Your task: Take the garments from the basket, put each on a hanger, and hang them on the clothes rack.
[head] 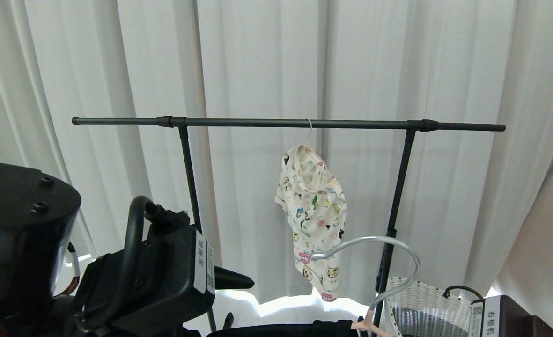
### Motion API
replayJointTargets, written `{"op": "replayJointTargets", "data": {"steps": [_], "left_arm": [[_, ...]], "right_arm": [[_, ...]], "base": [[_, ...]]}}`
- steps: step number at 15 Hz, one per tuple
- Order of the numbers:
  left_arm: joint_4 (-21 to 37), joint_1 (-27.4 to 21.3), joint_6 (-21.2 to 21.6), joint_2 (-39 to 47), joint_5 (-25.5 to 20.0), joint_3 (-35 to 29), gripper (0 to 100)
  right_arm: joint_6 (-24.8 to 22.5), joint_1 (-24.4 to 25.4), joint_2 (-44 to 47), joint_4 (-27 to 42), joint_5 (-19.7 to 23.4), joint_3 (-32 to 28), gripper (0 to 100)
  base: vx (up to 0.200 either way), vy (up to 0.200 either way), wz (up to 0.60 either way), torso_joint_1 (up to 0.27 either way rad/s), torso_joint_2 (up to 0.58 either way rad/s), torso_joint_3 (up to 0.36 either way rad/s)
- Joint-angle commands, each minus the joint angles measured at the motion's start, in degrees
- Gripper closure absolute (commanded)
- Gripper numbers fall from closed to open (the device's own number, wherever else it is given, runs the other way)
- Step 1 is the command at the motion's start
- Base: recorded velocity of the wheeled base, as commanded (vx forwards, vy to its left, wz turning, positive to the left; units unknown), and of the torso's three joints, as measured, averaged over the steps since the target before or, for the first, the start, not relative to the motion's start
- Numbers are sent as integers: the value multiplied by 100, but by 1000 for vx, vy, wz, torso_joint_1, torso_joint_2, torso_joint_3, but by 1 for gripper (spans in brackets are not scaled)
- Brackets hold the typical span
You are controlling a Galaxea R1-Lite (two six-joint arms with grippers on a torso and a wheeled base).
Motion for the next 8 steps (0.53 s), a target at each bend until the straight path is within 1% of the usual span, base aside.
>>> {"op": "replayJointTargets", "data": {"steps": [1, 2, 8], "left_arm": [[4, 0, -1, 62, -1, 7, 0], [4, -9, -1, 79, -1, 7, 100], [4, -9, 60, 114, -1, 60, 100]], "right_arm": [[2, 26, 10, -12, -3, -13, 100], [2, 43, 10, -21, -3, -22, 100], [19, 43, 1, -179, -12, -13, 100]], "base": [[0, 0, 0, 0, 0, 0], [0, 0, 0, 0, 0, 0], [0, 0, 0, 0, 0, 0]]}}
